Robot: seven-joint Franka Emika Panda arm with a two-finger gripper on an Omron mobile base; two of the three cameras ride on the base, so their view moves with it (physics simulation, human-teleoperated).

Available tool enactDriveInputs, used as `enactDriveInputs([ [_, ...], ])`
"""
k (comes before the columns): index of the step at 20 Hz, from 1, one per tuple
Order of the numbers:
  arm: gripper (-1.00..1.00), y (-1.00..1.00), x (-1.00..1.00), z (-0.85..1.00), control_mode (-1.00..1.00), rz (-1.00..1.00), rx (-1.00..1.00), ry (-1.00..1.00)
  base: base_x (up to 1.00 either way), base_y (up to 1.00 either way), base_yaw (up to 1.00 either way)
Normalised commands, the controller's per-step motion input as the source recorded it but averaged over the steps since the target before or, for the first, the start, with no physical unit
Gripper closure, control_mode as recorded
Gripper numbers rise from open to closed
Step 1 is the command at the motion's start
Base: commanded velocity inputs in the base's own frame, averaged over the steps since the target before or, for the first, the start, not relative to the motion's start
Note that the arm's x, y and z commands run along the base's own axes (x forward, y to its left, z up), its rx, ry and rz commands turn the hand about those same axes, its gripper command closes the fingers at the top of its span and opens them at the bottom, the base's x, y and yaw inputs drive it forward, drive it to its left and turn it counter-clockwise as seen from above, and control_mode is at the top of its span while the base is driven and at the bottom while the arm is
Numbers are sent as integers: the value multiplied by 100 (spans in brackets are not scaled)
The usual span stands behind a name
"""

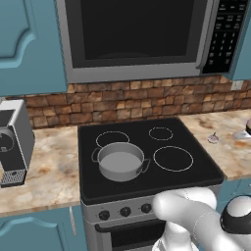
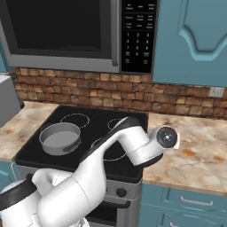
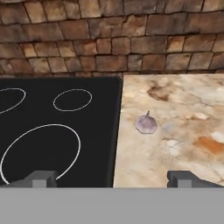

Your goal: Turn on the burner for the pot on the stove. Wait thirty seconds for the pot to heat up. Then add the garlic to the pot.

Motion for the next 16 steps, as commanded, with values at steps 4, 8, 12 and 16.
enactDriveInputs([
  [4,-100,20,6,-1,-100,-3,-5,30,0,0,0],
  [8,-100,19,1,0,-100,0,-6,24,0,0,0],
  [12,-100,5,1,0,-100,0,-1,-1,0,0,0],
  [16,-100,2,2,-8,-100,0,0,-2,0,0,0],
])
